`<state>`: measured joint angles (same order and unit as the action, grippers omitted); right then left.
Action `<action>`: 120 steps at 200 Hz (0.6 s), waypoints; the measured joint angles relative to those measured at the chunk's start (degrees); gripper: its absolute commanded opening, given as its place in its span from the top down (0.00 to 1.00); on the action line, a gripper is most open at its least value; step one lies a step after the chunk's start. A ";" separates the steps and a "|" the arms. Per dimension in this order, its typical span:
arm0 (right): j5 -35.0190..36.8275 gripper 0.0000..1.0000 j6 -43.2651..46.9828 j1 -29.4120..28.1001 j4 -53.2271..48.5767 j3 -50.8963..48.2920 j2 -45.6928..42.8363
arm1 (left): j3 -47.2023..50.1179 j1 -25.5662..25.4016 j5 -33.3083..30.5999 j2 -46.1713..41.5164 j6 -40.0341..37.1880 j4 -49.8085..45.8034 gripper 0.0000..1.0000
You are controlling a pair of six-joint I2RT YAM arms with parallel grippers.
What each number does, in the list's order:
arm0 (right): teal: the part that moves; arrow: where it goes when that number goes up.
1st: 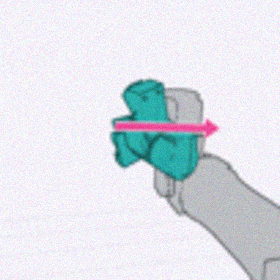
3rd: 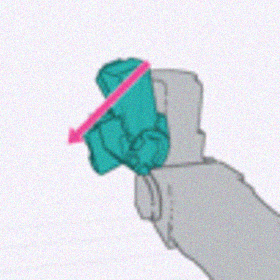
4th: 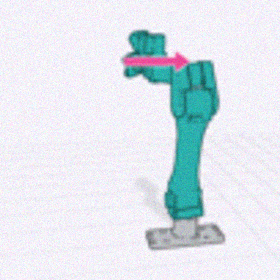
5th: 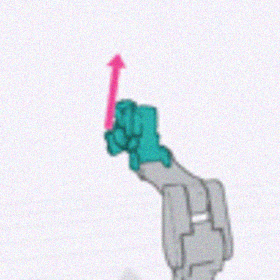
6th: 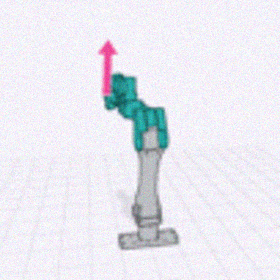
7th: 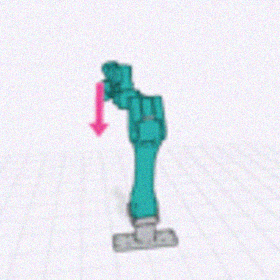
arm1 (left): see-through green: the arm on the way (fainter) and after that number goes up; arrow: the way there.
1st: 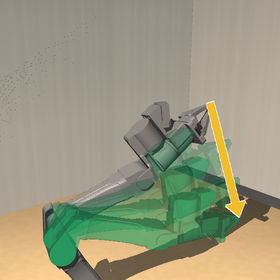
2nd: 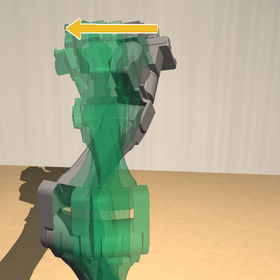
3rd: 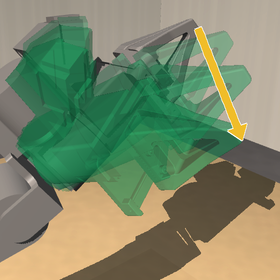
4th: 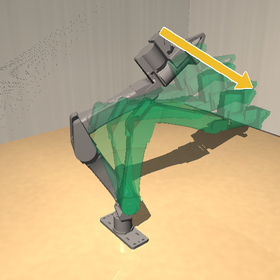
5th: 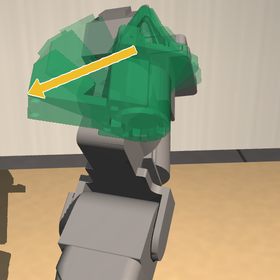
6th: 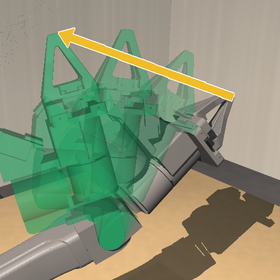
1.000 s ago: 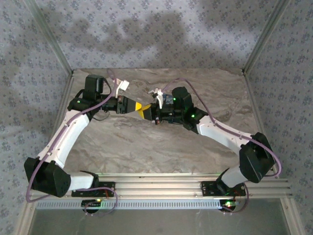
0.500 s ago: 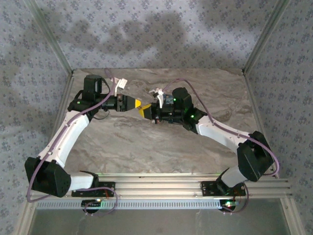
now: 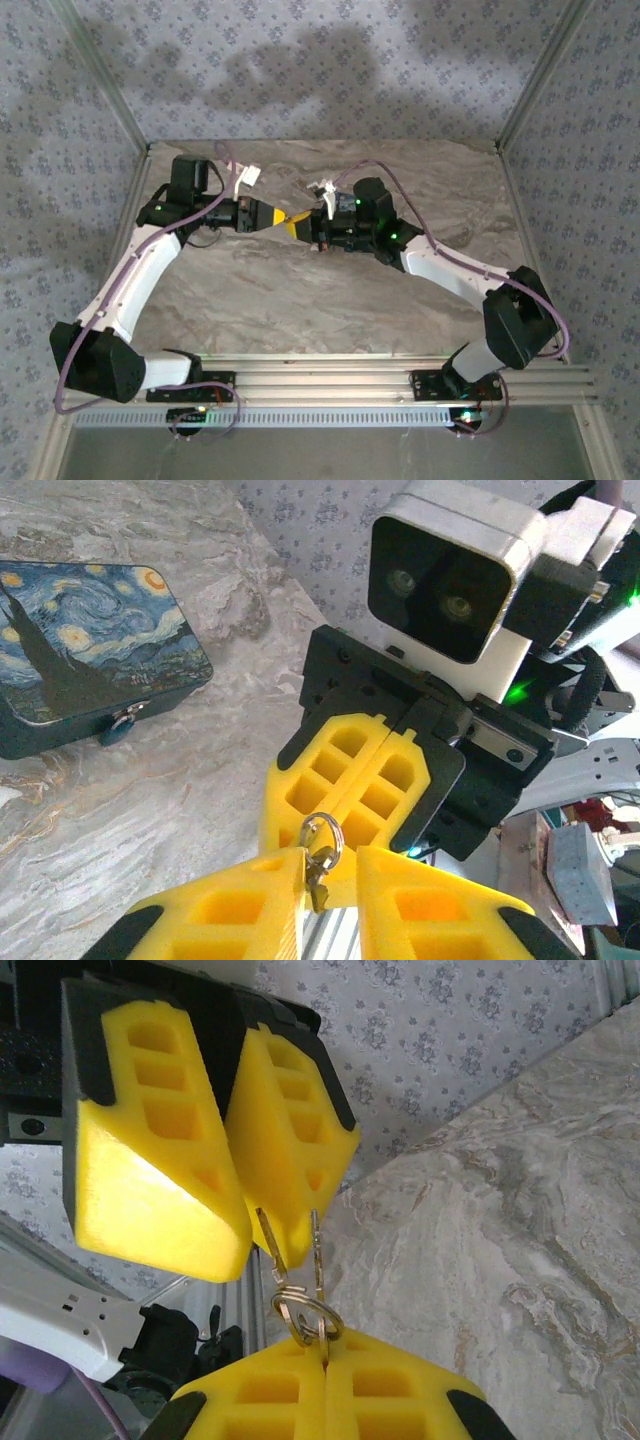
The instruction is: Unlock the padlock with the key
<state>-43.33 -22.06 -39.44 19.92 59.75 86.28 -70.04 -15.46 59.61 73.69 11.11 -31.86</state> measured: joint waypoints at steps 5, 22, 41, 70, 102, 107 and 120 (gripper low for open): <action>-0.07 1.00 -0.02 0.00 0.00 0.00 0.04 | -0.11 0.00 0.00 0.00 -0.22 -0.22 0.81; -0.15 1.00 -0.04 0.00 0.02 0.00 0.20 | -0.31 0.00 0.07 0.02 -0.59 -0.59 0.87; -0.20 1.00 -0.24 0.00 0.02 0.00 0.33 | -0.31 0.00 0.17 0.17 -1.01 -0.57 0.92; -0.59 1.00 -0.31 0.00 0.02 0.00 0.52 | -0.31 0.26 -0.04 0.37 -1.22 -0.61 1.00; -0.50 0.82 -0.68 0.00 -0.63 0.00 0.79 | -0.39 0.24 -0.98 0.37 -1.81 -1.38 1.00; -0.48 0.72 -0.59 0.00 -1.11 0.02 0.79 | -0.50 0.24 -1.53 0.37 -2.12 -1.73 1.00; -0.15 0.48 0.31 0.02 -3.02 0.13 0.76 | -1.14 0.24 -3.89 0.37 -3.19 -3.54 1.00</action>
<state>-43.48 -21.76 -39.42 16.91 59.88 87.05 -71.18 -15.22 55.72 74.06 7.92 -35.40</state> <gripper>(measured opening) 0.325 0.049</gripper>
